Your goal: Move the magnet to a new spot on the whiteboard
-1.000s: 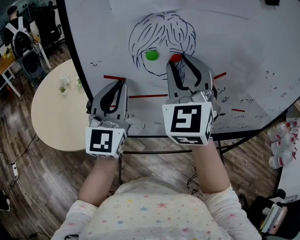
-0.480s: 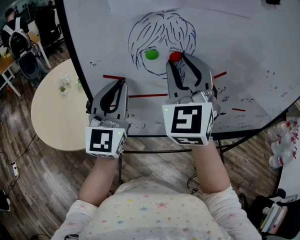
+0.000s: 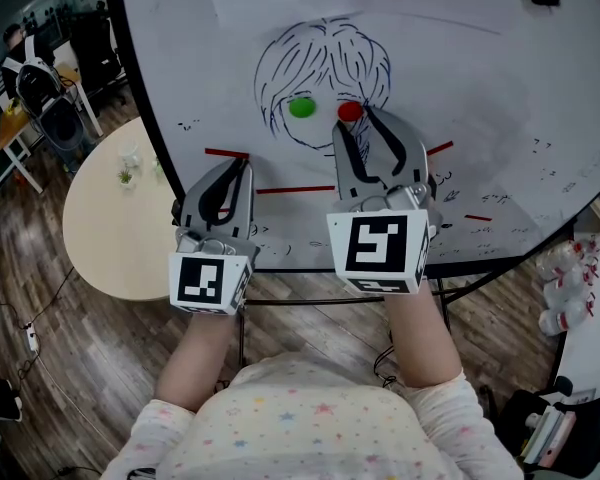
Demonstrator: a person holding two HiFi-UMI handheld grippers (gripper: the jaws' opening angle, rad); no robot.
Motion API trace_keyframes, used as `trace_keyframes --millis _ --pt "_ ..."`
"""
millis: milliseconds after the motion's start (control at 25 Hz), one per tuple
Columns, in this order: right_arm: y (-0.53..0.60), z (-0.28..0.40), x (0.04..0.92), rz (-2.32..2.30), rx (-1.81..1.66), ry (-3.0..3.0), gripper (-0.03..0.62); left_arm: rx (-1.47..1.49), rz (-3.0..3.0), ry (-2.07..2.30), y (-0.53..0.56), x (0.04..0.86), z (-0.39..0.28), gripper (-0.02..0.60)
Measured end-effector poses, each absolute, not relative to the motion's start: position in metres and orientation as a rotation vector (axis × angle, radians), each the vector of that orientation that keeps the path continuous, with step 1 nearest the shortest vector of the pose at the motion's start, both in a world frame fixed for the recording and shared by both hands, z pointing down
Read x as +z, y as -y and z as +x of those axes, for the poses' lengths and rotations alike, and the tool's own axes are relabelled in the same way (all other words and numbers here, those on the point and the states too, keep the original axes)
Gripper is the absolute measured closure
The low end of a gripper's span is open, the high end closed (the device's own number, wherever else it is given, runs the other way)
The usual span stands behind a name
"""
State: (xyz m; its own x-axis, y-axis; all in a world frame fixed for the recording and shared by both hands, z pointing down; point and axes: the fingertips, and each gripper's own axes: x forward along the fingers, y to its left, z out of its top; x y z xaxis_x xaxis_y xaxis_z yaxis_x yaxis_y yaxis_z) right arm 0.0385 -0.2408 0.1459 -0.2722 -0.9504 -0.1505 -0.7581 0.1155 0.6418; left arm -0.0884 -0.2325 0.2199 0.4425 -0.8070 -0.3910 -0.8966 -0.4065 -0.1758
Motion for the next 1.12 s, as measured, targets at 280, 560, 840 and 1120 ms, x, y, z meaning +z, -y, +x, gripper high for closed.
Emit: trace_keyframes --millis 280,560,840,1120 --pt "0.235 0.049 0.153 1.686 -0.875 2.144 0.482 0.326 -2.344 -1.452 0.232 0.222 -0.087 0.552" --pt "0.228 0.063 0.154 1.723 -0.834 2.206 0.545 0.312 -2.339 -1.453 0.229 0.222 -0.083 0.552" --pt "0.225 0.077 0.156 1.749 -0.715 2.405 0.592 0.307 -2.332 -1.460 0.226 0.221 -0.082 0.554" --pt "0.219 0.091 0.167 1.748 -0.631 2.597 0.592 0.296 -2.343 -1.469 0.223 0.228 -0.083 0.552"
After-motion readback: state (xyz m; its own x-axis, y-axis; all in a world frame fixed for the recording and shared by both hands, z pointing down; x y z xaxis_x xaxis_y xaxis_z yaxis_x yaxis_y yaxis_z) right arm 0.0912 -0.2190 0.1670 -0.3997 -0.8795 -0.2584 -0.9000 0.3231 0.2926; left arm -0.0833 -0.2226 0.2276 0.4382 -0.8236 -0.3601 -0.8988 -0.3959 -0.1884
